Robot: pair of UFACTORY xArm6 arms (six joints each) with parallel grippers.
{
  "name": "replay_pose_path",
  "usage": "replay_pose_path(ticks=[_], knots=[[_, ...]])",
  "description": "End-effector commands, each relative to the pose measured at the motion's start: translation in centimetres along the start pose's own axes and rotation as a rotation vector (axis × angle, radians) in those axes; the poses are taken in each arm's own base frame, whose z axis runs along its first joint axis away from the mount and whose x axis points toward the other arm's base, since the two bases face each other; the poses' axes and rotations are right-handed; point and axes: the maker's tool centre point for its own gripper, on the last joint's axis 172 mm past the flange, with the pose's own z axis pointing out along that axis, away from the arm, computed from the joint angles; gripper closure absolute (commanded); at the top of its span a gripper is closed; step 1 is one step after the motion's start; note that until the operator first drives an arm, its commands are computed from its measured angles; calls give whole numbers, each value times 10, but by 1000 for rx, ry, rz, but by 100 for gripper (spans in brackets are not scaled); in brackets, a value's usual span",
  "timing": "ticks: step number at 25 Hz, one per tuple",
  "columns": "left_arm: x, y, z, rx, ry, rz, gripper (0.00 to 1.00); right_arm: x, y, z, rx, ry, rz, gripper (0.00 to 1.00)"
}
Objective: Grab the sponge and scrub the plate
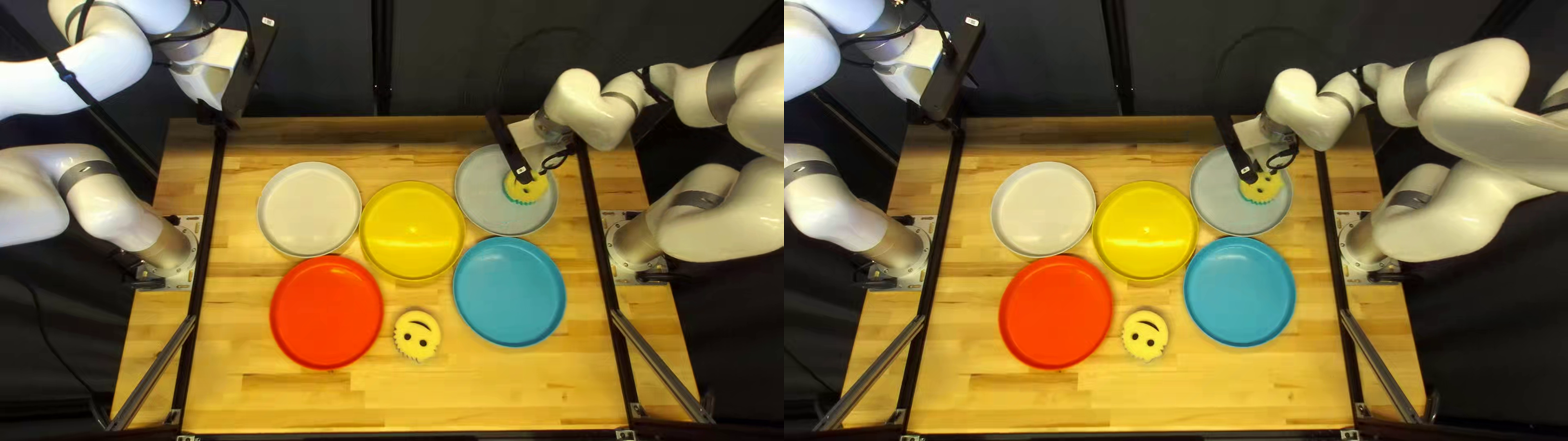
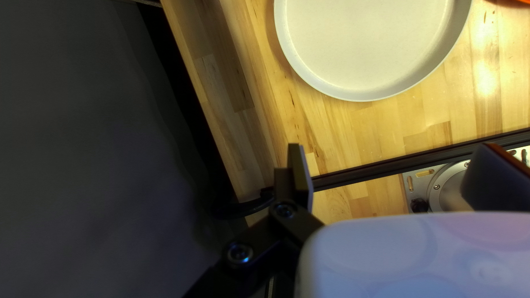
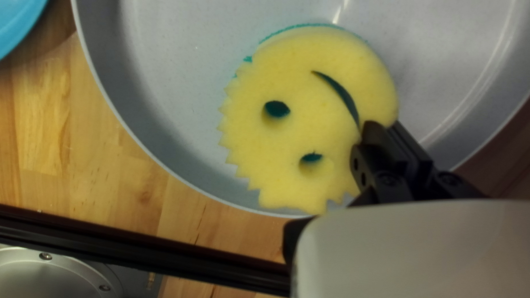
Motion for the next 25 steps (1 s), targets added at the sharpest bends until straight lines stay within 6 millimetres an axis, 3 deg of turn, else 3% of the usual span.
replay_pose_path(ticks=[1, 7, 12, 16, 25], knots=[[0, 0, 0, 0, 0, 0, 0, 16, 3, -13, 60, 55, 4, 100], [0, 0, 0, 0, 0, 0, 0, 44, -12, -32, 136, 108, -19, 100], [0, 0, 0, 0, 0, 0, 0, 72, -41, -40, 118, 147, -99, 100], [0, 0, 0, 0, 0, 0, 0, 108, -67, -41, 79, 159, -199, 100], [0, 0, 0, 0, 0, 0, 0, 108, -67, -41, 79, 159, -199, 100]])
